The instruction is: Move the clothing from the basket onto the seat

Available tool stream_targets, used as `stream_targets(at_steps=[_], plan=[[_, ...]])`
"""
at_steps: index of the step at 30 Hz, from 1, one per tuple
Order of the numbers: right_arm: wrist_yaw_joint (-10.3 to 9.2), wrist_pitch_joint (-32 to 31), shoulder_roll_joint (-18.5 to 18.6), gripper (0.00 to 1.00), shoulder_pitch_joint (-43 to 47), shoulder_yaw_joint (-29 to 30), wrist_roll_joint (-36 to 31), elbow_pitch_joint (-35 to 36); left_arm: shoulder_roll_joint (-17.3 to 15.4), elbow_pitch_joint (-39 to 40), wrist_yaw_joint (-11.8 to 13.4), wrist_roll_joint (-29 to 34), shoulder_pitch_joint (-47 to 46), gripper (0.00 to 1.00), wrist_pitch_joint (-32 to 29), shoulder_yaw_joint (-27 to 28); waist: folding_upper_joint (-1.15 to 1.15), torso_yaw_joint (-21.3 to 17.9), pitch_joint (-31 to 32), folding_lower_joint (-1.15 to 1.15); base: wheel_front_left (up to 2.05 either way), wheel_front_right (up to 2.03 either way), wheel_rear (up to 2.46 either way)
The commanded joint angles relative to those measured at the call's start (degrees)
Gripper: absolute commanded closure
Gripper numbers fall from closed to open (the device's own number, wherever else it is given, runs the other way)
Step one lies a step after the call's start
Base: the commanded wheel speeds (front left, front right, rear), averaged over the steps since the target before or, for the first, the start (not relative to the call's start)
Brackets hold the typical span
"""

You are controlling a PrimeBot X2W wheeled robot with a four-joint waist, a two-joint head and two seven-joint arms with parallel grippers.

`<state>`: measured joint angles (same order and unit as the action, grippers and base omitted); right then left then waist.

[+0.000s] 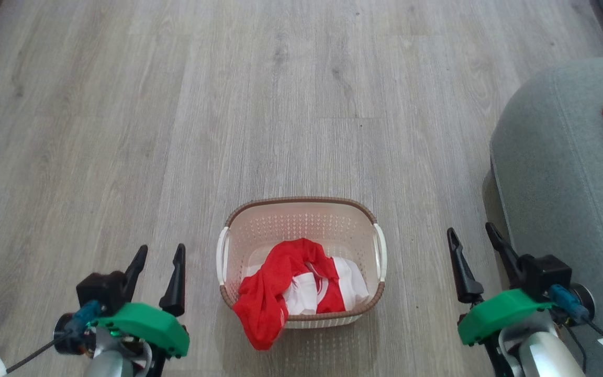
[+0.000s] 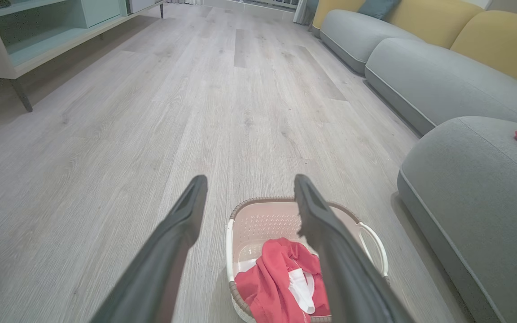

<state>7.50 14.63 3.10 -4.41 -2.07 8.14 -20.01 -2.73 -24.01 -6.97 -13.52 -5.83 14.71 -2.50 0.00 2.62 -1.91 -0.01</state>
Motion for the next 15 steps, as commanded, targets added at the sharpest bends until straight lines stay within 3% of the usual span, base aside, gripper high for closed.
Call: stream_targets(at_steps=[1,15], plan=[[-0.01,0.37,-0.19,0.00,-1.15,-1.34,-0.42,1.61,-0.21,1.89,-0.32,0.68,-2.02,0.00,0.29,1.87,0.00,-0.23,-0.22,0.01,0.00,0.00,0.00],[-0.01,0.37,-0.21,0.00,-3.90,-0.73,-0.71,3.46,-0.16,2.38,-0.48,1.07,-5.42,0.00,0.29,0.12,0.00,-2.04,-6.46,0.01,0.00,0.00,0.00]])
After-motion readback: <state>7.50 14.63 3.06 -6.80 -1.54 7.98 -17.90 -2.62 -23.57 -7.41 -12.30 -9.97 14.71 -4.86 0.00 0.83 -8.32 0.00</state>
